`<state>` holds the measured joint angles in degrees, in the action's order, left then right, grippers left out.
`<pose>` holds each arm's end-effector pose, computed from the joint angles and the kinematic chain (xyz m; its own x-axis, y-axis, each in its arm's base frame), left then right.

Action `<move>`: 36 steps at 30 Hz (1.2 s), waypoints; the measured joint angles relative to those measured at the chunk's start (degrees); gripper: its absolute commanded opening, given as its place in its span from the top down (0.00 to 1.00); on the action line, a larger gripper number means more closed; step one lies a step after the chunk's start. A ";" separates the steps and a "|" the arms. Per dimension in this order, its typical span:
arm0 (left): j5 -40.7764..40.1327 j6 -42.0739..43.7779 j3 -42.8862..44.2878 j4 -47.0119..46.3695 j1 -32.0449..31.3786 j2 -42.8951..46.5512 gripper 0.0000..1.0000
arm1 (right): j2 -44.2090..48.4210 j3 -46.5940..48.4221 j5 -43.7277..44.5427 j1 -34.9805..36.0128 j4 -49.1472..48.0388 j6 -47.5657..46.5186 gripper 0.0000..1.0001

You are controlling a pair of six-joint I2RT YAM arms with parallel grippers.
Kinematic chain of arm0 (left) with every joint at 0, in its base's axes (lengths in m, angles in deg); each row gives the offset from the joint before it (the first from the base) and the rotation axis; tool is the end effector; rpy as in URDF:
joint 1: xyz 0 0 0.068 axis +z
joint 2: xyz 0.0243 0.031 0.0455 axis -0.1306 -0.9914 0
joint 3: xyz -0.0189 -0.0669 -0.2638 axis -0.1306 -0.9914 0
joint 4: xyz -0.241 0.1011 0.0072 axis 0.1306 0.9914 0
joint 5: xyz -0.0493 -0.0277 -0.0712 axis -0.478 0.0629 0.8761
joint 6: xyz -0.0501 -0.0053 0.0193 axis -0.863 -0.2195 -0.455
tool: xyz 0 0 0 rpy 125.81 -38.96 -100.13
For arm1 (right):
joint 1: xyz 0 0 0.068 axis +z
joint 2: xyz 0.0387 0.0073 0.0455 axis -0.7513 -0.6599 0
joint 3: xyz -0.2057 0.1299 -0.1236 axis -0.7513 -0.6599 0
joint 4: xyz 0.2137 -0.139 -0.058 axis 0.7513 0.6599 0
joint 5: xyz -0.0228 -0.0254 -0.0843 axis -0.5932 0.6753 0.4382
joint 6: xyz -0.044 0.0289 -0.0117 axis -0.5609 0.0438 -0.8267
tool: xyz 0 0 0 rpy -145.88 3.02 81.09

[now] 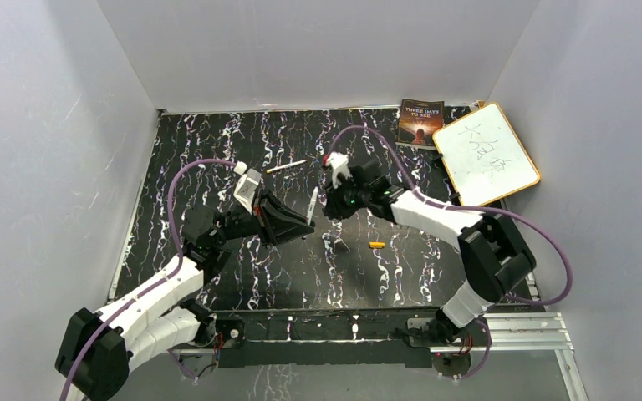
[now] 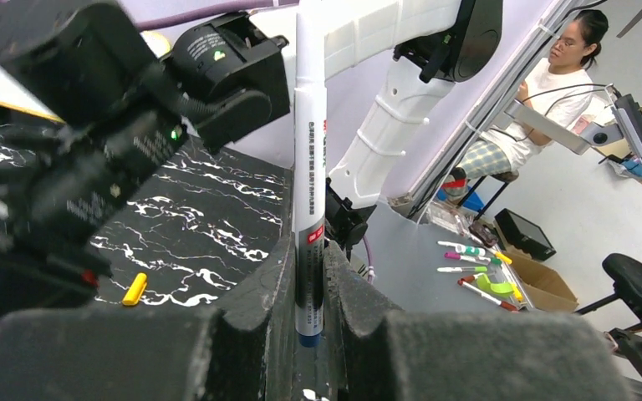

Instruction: Insert the pens into the pen caps

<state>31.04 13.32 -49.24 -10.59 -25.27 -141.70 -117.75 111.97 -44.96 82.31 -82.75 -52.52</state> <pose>0.1496 -0.1290 0.3179 -0.3151 -0.3057 -0.8985 0.9475 -0.0463 -0.3165 0.2766 0.1997 0.2278 -0.5759 -0.3047 -0.7586 -0.7160 0.6359 0.2881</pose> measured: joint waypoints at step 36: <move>0.04 3.23 0.00 4.28 0.00 1.44 1.00 | -1.53 0.17 21.88 10.58 3.82 -15.15 1.00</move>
<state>31.08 16.56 -49.24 -6.31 -25.27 -140.26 -119.28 112.14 -23.08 92.89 -78.92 -67.67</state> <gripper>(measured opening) 0.112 0.064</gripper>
